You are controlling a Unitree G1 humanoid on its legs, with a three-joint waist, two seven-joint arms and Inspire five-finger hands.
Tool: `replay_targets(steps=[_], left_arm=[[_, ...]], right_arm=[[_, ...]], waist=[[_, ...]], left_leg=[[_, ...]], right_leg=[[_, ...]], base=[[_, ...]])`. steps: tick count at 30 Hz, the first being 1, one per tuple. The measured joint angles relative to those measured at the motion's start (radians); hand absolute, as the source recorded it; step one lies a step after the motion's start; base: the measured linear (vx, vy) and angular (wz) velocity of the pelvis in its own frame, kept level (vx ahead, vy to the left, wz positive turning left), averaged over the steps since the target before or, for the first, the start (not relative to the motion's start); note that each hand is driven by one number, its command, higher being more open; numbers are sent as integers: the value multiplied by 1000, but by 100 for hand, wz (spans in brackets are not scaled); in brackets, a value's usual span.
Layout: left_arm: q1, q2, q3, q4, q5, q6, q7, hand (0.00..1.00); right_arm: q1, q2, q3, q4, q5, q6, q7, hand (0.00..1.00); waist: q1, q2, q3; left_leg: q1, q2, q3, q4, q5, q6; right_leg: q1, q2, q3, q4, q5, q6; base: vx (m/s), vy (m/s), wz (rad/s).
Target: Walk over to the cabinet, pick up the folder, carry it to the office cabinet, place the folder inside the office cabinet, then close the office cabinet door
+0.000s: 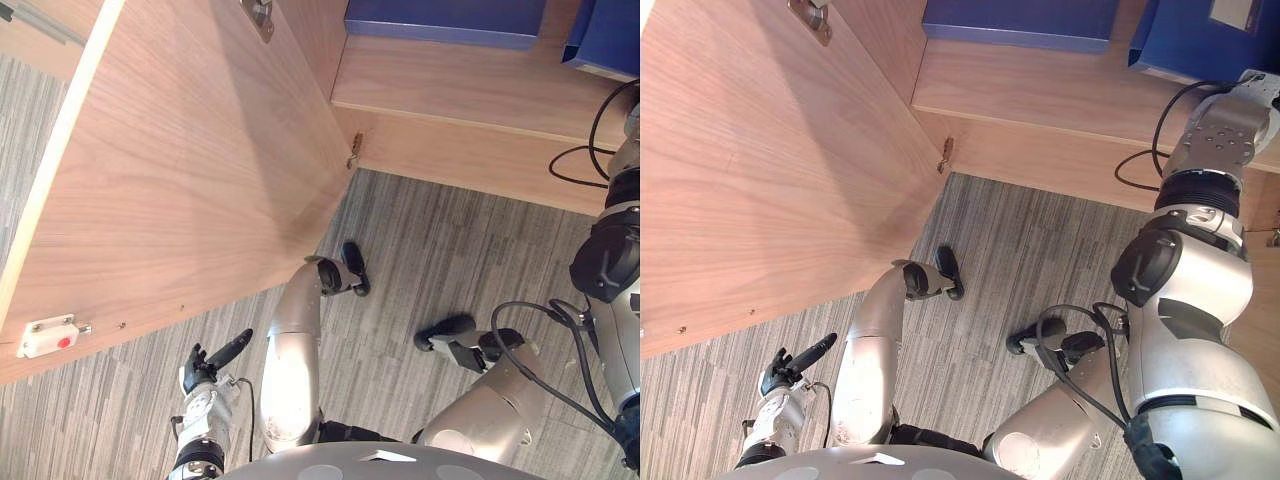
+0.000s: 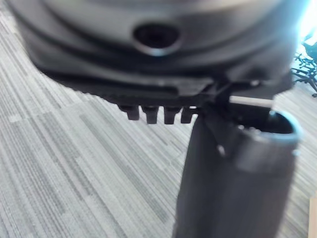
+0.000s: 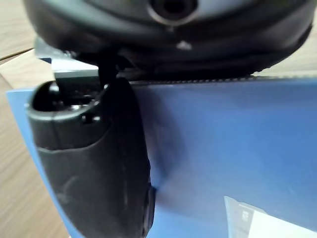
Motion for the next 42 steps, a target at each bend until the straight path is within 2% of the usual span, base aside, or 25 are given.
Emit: replay_targets(steps=[7, 8, 10, 15, 19, 25, 31, 37, 39, 42], left_arm=[[0, 0, 12, 3, -12, 5, 0, 100], [0, 0, 15, 3, -11, 5, 0, 100], [0, 0, 28, 3, -11, 9, 0, 100], [0, 0, 50, 4, -9, 20, 0, 100], [0, 0, 50, 4, -10, 19, 0, 100], [0, 0, 50, 27, -63, 18, -7, 100], [-2, 1, 87, 58, -139, 19, -4, 100], [-39, 3, 128, 70, -163, 19, 0, 100], [-39, 3, 131, 63, -164, 19, 0, 100], [-37, 3, 178, 57, -164, 20, 0, 100]], right_arm=[[-12, 0, -27, -179, 18, -101, -53, 0], [-14, 0, -32, -193, 18, -109, -58, 100], [-21, 0, -48, -229, 17, -134, -64, 100], [-37, 0, -57, -236, 14, -149, -78, 100], [-49, 0, -29, -236, 12, -123, -81, 100], [-49, -7, 82, -227, -10, -59, -43, 100], [-50, -7, 94, -189, -29, -44, -39, 100], [-39, -3, 55, -149, -24, -44, -38, 100], [-39, 7, 5, -148, -11, -42, -37, 100], [-35, 10, -68, -99, -3, -6, -7, 100]], waist=[[-1, -7, 5], [-1, -9, 6], [-7, -14, 9], [-18, -19, 13], [-17, -23, 15], [-21, -25, 17], [-9, -25, 16], [-5, -26, 17], [-4, -28, 17], [-11, -47, 19]], left_leg=[[-18, -10, 10, 1, 7, 10], [-18, -13, 10, 1, 7, 11], [-18, -14, 11, 1, 7, 11], [-18, -12, 16, 0, 7, 11], [-23, -4, 27, 2, 8, 13], [-33, 2, 26, 6, 13, 18], [-31, 3, 22, -14, 24, 18], [14, -22, 28, -110, 69, 8], [39, -22, 39, -149, 84, 8], [89, -23, 67, -232, 115, 6]], right_leg=[[-28, -26, 2, 21, 0, -1], [-28, -30, 2, 23, 0, -1], [-29, -32, 3, 24, 0, -1], [-36, -33, 8, 24, 0, -1], [-60, -30, 24, 27, 4, -5], [-69, -27, 22, 31, 7, -10], [-60, -12, 8, 5, 22, -15], [-17, 8, -26, -65, 56, -15], [4, 23, -42, -100, 64, -22], [46, 44, -78, -169, 97, -29]], base=[[-14, 0, 3], [-43, 5, 3], [-52, 9, 1], [-58, 8, -2], [-56, -7, -9], [-45, -19, -1], [-49, 1, -1], [-60, 6, 3], [-61, -6, -3], [-34, -6, -11]])
